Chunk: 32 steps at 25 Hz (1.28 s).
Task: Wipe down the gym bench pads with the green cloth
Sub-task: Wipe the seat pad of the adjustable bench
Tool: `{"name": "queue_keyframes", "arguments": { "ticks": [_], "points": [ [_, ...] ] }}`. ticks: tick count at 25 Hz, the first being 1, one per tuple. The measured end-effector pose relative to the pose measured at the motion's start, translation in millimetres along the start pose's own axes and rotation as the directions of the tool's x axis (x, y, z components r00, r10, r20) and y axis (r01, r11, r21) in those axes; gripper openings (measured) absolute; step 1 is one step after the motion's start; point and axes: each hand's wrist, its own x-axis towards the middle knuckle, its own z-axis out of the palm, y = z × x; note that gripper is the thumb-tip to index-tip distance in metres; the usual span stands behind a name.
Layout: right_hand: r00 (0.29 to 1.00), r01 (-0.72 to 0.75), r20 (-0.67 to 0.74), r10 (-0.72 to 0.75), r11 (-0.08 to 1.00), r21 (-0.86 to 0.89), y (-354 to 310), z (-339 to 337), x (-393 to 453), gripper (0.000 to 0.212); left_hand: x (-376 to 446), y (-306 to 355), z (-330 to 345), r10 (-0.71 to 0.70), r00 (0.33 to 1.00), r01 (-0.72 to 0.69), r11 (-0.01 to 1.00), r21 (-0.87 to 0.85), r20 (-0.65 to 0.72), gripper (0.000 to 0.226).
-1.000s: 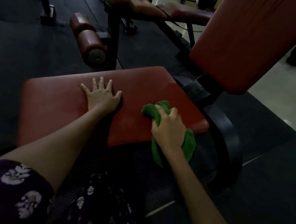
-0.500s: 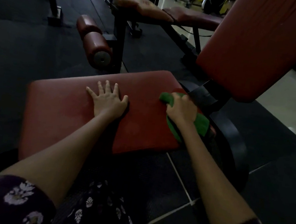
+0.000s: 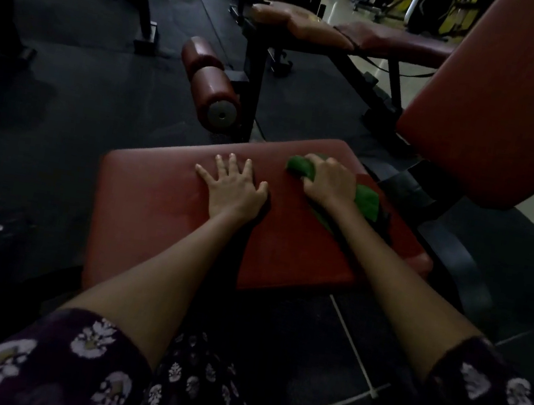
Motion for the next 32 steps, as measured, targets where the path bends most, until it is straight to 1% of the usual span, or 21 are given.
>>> {"name": "queue_keyframes", "arguments": {
  "ticks": [1,2,3,5,6,8,10,12,14,15,16,18,20,21,22,24,26,27,28,29,32],
  "points": [
    [0.998,0.06,0.021,-0.06,0.998,0.001,3,-2,-6,0.045,0,1,-2,0.009,1.0,-0.009,1.0,-0.02,0.016,0.064],
    [0.997,0.075,0.036,-0.074,0.997,-0.011,9,-5,-10,0.046,-1,-1,-6,0.035,0.999,-0.034,0.999,-0.03,0.041,0.064],
    [0.998,0.051,0.039,-0.05,0.998,-0.031,17,-7,-10,0.046,-2,-6,-12,0.08,0.993,-0.079,0.997,-0.023,0.083,0.064],
    [0.998,-0.055,0.02,0.057,0.997,-0.059,27,-6,1,0.045,-8,-30,-26,0.185,0.972,-0.193,0.98,0.045,0.145,0.065],
    [0.995,-0.101,0.012,0.102,0.994,-0.049,24,-4,11,0.043,-14,-48,-31,0.194,0.971,-0.209,0.973,0.098,0.143,0.066],
    [0.991,-0.136,0.004,0.135,0.991,0.012,6,-2,33,0.04,-32,-85,-38,0.107,0.988,-0.127,0.974,0.187,0.113,0.072],
    [0.998,-0.065,0.002,0.065,0.996,0.054,-21,-3,39,0.039,-49,-107,-35,0.05,0.992,-0.067,0.986,0.156,0.113,0.072],
    [0.994,0.108,0.009,-0.108,0.993,0.042,-43,3,24,0.042,-54,-113,-30,0.062,0.994,-0.071,0.992,0.102,0.092,0.071],
    [0.958,0.288,0.006,-0.288,0.957,0.036,-47,5,3,0.045,-51,-112,-28,0.072,0.996,-0.076,0.994,0.08,0.053,0.071],
    [0.944,0.329,0.015,-0.329,0.944,0.033,-43,4,-1,0.045,-50,-112,-27,0.071,0.997,-0.074,0.995,0.073,0.037,0.071],
    [0.944,0.328,0.031,-0.328,0.945,0.01,-37,2,3,0.045,-50,-113,-27,0.069,0.997,-0.071,0.995,0.066,0.026,0.071],
    [0.972,0.234,0.043,-0.232,0.971,-0.045,-34,-1,20,0.045,-51,-113,-25,0.066,0.998,-0.067,0.996,0.056,0.021,0.071],
    [0.993,0.111,0.039,-0.11,0.994,-0.013,-48,4,37,0.043,-51,-115,-25,0.057,0.998,-0.057,0.998,0.041,0.007,0.071],
    [0.996,0.09,0.023,-0.09,0.996,0.011,-61,5,40,0.042,-50,-114,-25,0.055,0.998,-0.055,0.998,0.035,-0.005,0.071],
    [0.995,0.104,0.011,-0.104,0.994,0.025,-74,7,37,0.042,-50,-114,-25,0.056,0.998,-0.056,0.998,0.029,-0.015,0.071],
    [0.979,0.204,0.022,-0.204,0.979,0.029,-92,6,20,0.044,-51,-114,-25,0.058,0.998,-0.057,0.998,0.017,-0.024,0.071],
    [0.934,0.353,0.05,-0.354,0.935,0.029,-90,1,-6,0.046,-52,-115,-25,0.057,0.998,-0.057,0.998,0.008,-0.026,0.07],
    [0.916,0.396,0.054,-0.398,0.917,0.035,-83,0,-16,0.046,-52,-115,-26,0.057,0.998,-0.057,0.998,0.005,-0.025,0.07],
    [0.913,0.403,0.051,-0.405,0.914,0.042,-75,-1,-18,0.046,-52,-116,-26,0.058,0.998,-0.058,0.998,0.002,-0.025,0.07],
    [0.926,0.375,0.035,-0.376,0.926,0.034,-70,-1,-15,0.046,-53,-116,-26,0.061,0.998,-0.061,0.998,0.0,-0.026,0.07],
    [0.989,0.148,0.008,-0.148,0.988,0.034,-75,3,17,0.043,-52,-114,-26,0.058,0.997,-0.058,0.998,-0.006,-0.043,0.071]
  ]
}}
